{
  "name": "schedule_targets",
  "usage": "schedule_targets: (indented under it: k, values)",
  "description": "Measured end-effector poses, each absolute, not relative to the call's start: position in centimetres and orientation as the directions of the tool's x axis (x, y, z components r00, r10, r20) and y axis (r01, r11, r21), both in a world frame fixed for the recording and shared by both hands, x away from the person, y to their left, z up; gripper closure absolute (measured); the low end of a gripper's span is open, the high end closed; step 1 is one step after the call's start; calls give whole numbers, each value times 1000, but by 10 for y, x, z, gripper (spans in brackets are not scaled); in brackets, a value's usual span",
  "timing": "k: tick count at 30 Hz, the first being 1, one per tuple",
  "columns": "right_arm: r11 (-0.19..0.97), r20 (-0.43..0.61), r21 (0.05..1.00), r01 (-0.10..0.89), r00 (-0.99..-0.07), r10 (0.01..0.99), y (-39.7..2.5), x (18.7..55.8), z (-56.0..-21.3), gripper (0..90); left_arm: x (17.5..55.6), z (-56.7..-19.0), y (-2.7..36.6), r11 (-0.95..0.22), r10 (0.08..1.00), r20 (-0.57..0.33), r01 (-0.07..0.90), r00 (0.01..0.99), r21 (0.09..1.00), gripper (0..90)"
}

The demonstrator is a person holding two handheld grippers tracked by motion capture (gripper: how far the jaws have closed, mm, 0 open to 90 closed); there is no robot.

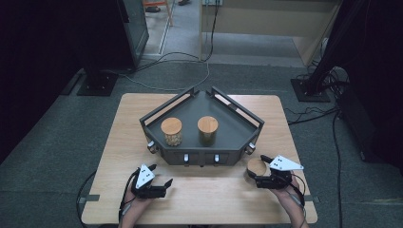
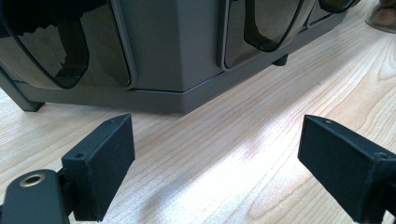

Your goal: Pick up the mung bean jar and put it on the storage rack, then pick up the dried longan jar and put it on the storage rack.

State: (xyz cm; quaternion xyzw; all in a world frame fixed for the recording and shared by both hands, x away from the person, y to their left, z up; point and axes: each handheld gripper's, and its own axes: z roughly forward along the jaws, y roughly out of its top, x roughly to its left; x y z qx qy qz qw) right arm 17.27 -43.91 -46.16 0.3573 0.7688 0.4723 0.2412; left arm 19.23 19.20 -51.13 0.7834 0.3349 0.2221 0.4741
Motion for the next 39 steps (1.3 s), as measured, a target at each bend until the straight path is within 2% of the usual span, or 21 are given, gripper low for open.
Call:
schedule_targets:
  k: [39]
  values:
    - [347,-65,868,356,-610,790,-430,174,-483,157,193,-510,192,-329,735,27,322,677,888,108]
